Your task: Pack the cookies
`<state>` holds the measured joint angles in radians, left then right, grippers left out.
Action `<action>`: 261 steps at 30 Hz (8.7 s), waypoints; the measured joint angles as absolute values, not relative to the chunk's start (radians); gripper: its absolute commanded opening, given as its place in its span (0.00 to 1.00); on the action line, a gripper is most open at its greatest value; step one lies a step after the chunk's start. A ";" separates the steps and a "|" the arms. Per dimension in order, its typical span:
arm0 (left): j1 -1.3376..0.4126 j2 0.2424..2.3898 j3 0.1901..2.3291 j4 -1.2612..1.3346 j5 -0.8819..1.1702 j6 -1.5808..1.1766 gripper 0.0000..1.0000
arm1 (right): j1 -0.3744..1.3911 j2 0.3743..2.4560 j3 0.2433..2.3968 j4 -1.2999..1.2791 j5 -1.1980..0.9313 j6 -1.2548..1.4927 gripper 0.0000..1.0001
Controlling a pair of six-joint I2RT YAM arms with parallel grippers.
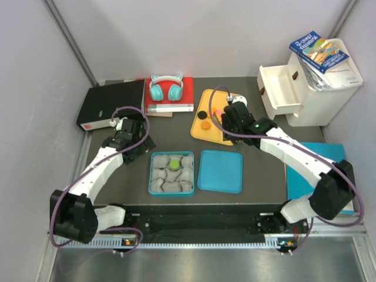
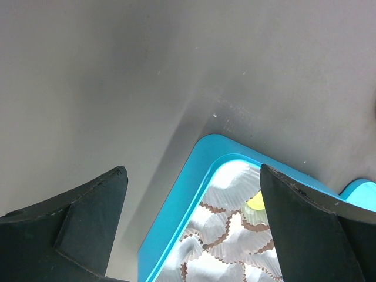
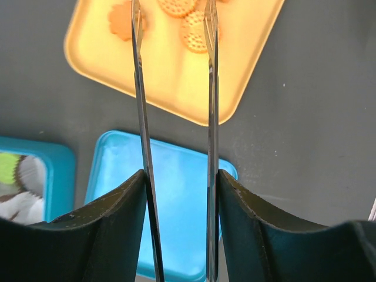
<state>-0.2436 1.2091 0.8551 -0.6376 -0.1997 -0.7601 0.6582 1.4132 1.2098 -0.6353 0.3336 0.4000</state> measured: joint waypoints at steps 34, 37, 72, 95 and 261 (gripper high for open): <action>-0.244 1.235 0.847 -0.628 -0.186 -0.756 0.98 | 0.586 1.619 1.210 -0.602 0.316 0.367 0.34; -0.244 1.235 0.847 -0.628 -0.186 -0.756 0.98 | 0.586 1.607 1.209 -0.603 0.311 0.367 0.34; -0.048 1.286 0.823 -0.651 -0.129 -0.844 0.98 | 1.179 1.444 1.248 -0.634 0.246 0.377 0.33; -0.047 1.286 0.781 -0.636 -0.093 -0.834 0.98 | 1.194 1.615 1.398 -0.619 0.218 0.323 0.37; -0.046 1.351 0.761 -0.604 0.009 -0.808 0.99 | 0.958 1.236 1.167 -0.660 0.439 0.303 0.31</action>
